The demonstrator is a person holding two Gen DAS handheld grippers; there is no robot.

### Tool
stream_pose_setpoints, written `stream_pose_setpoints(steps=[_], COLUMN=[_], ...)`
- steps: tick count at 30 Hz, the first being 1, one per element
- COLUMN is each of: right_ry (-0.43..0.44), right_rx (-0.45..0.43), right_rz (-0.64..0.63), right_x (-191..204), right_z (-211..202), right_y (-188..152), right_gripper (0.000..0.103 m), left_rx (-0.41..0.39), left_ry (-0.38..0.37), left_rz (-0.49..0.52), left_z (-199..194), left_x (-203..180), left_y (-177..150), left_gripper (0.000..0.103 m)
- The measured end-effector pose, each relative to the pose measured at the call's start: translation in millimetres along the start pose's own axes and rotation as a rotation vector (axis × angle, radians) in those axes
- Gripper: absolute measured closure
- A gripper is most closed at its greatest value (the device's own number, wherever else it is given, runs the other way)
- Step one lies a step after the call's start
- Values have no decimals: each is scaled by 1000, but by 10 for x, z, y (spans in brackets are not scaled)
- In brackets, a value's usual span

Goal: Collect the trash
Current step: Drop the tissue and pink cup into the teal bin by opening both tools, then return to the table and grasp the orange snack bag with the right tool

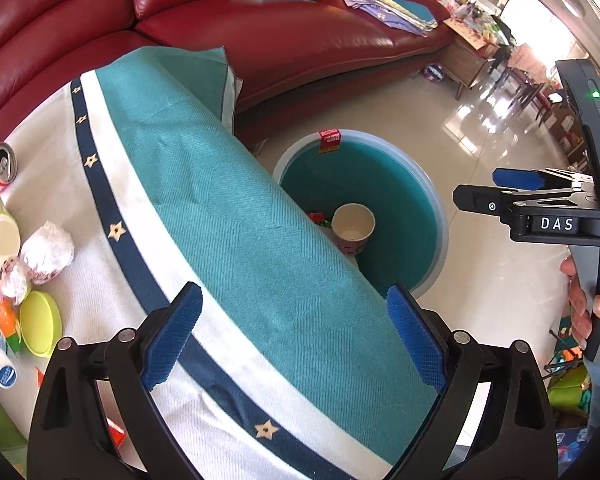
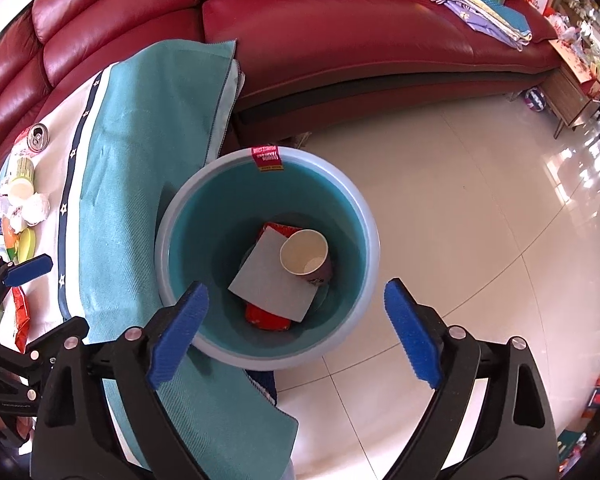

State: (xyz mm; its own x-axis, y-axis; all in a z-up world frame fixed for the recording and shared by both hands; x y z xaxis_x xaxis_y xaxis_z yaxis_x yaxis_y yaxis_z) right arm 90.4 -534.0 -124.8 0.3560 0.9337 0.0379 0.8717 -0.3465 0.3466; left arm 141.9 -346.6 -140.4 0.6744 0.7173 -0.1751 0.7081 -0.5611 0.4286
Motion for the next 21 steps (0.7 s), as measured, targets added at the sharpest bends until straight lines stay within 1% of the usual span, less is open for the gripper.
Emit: stream_pose_setpoints(steps=[6, 12, 21], right_ry=[5, 18, 44], right_rx=[-23, -43, -14], right_rz=[-38, -100, -230], right_x=[268, 679, 1522], right_z=[-181, -353, -390], right_y=[-54, -119, -307], right_gripper=[17, 17, 16], left_rx=[-31, -56, -97], left_ry=[12, 36, 97], left_rz=[-27, -75, -167], left_z=[-260, -557, -1036], left_x=[177, 464, 1083], left_y=[-200, -461, -921], left_gripper=[9, 8, 6])
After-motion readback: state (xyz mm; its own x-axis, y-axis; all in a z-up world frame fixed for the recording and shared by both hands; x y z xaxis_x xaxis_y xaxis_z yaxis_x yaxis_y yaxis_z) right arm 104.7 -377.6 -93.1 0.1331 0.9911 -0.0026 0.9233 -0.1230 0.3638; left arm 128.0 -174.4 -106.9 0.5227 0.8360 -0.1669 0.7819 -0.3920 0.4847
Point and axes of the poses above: each gripper's, at about its wrist camera, not at the fingertips, and z roughly the way its jaws point, x to its left, y to its top, the point moved 8 cm from there along z, roughly the way its jaws point, and after that the axes turned 1 degree about -y, right-handed, at the moved point
